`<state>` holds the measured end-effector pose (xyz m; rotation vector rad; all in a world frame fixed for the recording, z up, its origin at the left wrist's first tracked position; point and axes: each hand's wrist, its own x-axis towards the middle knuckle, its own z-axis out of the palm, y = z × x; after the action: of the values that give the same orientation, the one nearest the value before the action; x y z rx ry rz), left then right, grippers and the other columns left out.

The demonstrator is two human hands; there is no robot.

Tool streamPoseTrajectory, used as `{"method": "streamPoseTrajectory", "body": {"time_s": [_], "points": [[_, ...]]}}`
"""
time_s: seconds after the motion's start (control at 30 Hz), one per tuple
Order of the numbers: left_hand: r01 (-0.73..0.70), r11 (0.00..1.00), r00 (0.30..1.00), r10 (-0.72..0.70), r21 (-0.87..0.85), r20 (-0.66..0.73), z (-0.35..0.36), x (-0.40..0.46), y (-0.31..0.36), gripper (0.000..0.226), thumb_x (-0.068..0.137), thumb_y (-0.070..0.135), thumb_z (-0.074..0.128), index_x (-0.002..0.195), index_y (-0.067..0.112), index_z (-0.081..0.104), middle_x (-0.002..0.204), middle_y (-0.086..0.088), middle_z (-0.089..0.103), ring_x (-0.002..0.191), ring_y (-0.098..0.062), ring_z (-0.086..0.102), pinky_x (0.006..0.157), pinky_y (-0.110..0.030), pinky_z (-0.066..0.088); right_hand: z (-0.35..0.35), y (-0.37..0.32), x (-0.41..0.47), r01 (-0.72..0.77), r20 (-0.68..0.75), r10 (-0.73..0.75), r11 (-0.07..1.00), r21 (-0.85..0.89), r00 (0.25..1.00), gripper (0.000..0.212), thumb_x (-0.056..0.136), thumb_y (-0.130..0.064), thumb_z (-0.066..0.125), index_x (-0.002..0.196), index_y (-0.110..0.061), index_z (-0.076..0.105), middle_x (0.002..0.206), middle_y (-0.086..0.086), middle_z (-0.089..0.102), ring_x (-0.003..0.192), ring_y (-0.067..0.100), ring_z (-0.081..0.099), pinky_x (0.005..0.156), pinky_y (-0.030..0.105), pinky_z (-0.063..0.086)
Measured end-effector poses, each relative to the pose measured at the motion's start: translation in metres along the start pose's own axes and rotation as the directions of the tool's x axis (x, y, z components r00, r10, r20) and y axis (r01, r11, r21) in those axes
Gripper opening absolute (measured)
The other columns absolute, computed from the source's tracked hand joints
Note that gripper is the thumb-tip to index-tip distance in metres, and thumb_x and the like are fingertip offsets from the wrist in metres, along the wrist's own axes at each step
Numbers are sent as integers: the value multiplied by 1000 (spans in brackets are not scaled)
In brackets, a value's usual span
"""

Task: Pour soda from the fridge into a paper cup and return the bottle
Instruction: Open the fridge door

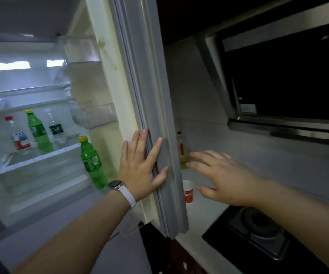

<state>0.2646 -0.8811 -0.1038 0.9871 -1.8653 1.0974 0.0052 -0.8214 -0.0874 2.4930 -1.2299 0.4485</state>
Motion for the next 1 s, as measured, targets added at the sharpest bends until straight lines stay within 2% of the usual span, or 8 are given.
{"method": "streamPoseTrajectory", "body": {"time_s": [0.23, 0.43, 0.6, 0.8, 1.0], "points": [[-121, 992, 992, 122, 39, -15, 36, 35, 7, 68, 81, 58, 63, 139, 21, 56, 152, -18, 37, 141, -36, 34, 106, -59, 31, -18, 19, 0, -84, -6, 84, 994, -68, 996, 60, 88, -54, 46, 142, -31, 35, 151, -4, 30, 137, 16, 24, 109, 37, 27], [-151, 988, 988, 151, 14, -7, 67, 51, 8, 68, 81, 54, 65, 139, 21, 56, 153, -20, 36, 141, -38, 35, 106, -56, 33, -22, 26, 8, -145, 1, 146, 983, -116, 989, 60, 91, -53, 46, 144, -30, 31, 155, -3, 23, 141, 17, 19, 110, 34, 23], [-165, 986, 986, 165, 30, -16, 89, 62, 4, 68, 85, 61, 58, 141, 23, 52, 153, -20, 37, 141, -38, 36, 106, -59, 33, -21, 32, 11, -186, 18, 191, 972, -143, 981, 61, 91, -54, 46, 145, -29, 31, 156, -2, 23, 142, 18, 19, 110, 34, 21], [-199, 980, 979, 199, 10, -49, 114, 77, 5, 64, 84, 56, 59, 138, 22, 56, 147, -20, 47, 137, -36, 42, 104, -58, 34, -16, 38, 20, -234, 39, 242, 960, -155, 969, 61, 92, -55, 43, 146, -32, 26, 157, -5, 18, 142, 15, 14, 110, 31, 17], [-191, 982, 982, 190, 15, 14, 133, 88, 12, 67, 81, 52, 61, 140, 21, 53, 146, -19, 47, 137, -34, 39, 104, -57, 30, -11, 44, 30, -245, 55, 257, 955, -168, 965, 62, 92, -56, 42, 147, -34, 23, 158, -6, 15, 143, 13, 12, 106, 27, 11]]}}
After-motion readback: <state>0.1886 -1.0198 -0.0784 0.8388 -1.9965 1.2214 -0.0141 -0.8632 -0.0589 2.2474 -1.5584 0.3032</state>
